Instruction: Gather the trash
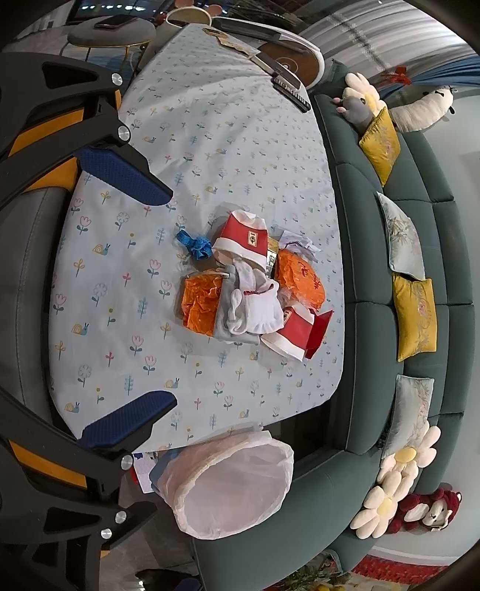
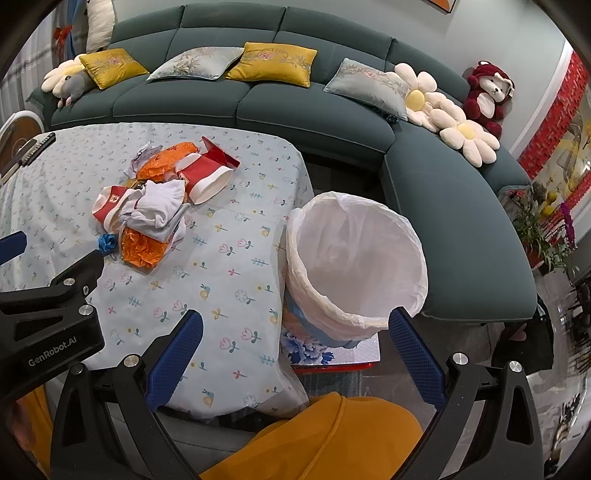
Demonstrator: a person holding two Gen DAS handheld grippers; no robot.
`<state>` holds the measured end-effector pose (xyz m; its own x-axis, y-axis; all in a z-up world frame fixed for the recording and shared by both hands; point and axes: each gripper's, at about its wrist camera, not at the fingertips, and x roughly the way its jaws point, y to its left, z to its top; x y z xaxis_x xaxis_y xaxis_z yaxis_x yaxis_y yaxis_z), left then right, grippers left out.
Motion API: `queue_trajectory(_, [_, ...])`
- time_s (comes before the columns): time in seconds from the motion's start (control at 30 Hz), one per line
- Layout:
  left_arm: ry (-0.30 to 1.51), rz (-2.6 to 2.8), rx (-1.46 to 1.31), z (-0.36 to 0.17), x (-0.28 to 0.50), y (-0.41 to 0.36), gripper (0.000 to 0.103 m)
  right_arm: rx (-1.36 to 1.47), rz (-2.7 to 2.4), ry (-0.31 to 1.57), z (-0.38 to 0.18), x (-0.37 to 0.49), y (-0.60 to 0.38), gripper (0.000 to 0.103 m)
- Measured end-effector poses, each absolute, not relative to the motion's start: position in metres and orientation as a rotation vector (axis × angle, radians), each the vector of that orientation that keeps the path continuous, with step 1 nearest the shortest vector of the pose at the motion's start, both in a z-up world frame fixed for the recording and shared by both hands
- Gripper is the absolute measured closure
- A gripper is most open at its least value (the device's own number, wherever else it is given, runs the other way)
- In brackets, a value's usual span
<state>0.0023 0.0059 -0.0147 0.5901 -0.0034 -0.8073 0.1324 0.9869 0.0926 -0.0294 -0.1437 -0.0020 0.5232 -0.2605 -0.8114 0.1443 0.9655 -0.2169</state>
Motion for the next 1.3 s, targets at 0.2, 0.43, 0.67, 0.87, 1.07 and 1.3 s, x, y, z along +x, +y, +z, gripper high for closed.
queue_trajectory(0.2, [0.953, -0.069, 0.149, -0.016, 0.010, 0.004, 0.007, -0.122, -0.244, 1.001, -0.003, -0.025, -0.147, 0.007])
queue_trajectory(0.43, [0.971, -0.065, 0.146, -0.017, 0.013, 0.004, 0.007, -0.124, -0.248, 1.015, -0.006, -0.021, -0.148, 0.007])
queue_trajectory(0.67, [0.977, -0.062, 0.140, -0.020, 0.016, 0.005, 0.007, -0.126, -0.254, 1.020, -0.008, -0.020, -0.148, 0.007])
queue_trajectory(0.87, [0.975, -0.058, 0.136, -0.019, 0.016, 0.007, 0.007, -0.126, -0.259, 1.015, -0.008, -0.021, -0.148, 0.007])
queue_trajectory(1.07, [0.972, -0.056, 0.135, -0.019, 0.016, 0.008, 0.007, -0.125, -0.264, 1.011, -0.006, -0.022, -0.150, 0.007])
queue_trajectory(1.3, [0.971, -0.057, 0.136, -0.019, 0.016, 0.009, 0.007, -0.118, -0.272, 1.007, -0.005, -0.022, -0.152, 0.007])
